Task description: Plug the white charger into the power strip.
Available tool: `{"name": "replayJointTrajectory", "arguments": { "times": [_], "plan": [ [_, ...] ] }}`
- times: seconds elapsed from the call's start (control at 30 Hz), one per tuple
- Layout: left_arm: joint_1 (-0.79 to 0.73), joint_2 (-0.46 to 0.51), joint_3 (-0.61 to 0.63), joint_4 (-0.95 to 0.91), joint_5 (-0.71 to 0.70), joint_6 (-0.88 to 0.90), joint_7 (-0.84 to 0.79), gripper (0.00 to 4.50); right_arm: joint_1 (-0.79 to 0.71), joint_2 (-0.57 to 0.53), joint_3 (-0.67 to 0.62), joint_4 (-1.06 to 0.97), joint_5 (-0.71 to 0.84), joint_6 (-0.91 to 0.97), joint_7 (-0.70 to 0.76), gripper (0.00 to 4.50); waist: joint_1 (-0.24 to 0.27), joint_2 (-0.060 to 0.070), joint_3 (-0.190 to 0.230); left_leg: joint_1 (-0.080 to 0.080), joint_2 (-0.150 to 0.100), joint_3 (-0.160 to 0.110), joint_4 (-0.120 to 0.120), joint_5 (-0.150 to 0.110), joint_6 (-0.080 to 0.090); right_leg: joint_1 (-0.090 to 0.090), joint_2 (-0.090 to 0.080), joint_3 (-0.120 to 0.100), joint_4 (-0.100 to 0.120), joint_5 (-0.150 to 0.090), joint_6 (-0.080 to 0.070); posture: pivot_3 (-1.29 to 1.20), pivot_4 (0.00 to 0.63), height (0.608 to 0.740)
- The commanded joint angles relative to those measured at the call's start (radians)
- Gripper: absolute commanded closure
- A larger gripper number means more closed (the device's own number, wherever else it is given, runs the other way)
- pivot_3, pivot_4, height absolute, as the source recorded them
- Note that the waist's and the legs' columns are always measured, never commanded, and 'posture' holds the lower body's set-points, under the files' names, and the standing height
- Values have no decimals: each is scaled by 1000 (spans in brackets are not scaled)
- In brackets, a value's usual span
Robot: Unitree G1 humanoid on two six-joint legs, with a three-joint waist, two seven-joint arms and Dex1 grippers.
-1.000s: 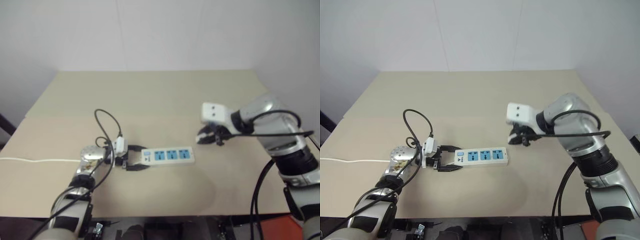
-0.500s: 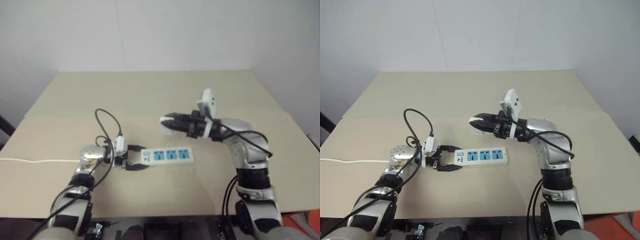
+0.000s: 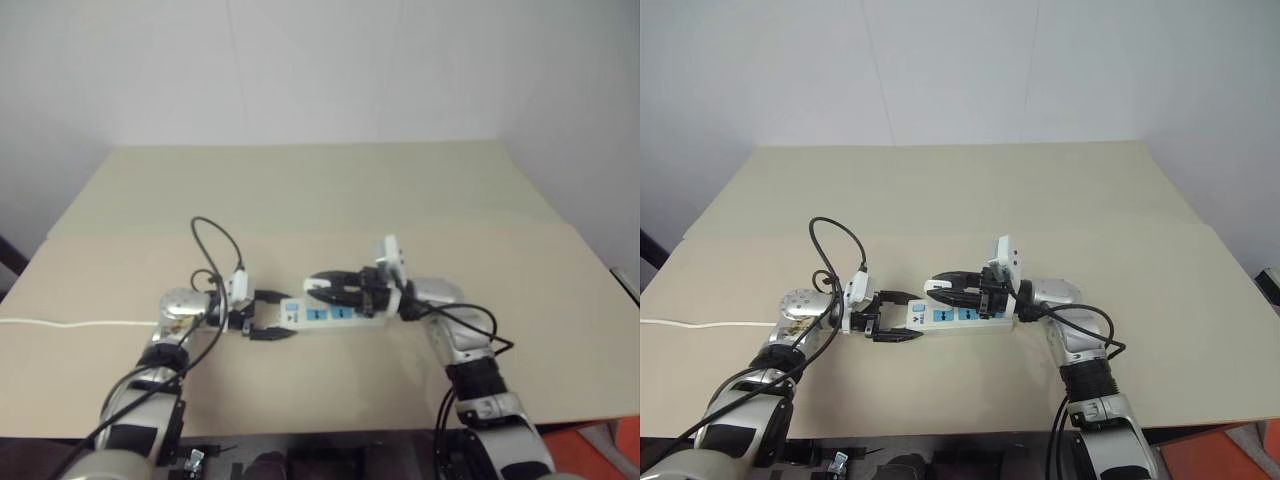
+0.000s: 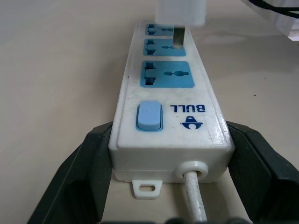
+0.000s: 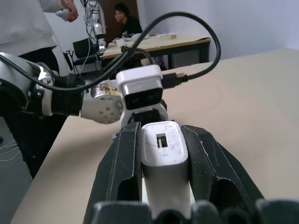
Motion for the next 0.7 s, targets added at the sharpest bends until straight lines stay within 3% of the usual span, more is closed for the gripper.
{"name": "replayJointTrajectory", "arguments": {
  "times": [0.03,0.7],
  "plan": [
    [3,14,-33,28,54,4,0,1248,-56,12,3,40,10,-60,10,3380,0,0,0,0,0,0,0,0,0,0,0,0,0,0,0,0,150,740],
    [5,12,-37,30,55,3,5,1248,-94,-5,39,197,-31,-165,31,3380,0,0,0,1,0,0,-1,0,0,0,0,0,0,0,0,0,150,740]
  ]
}}
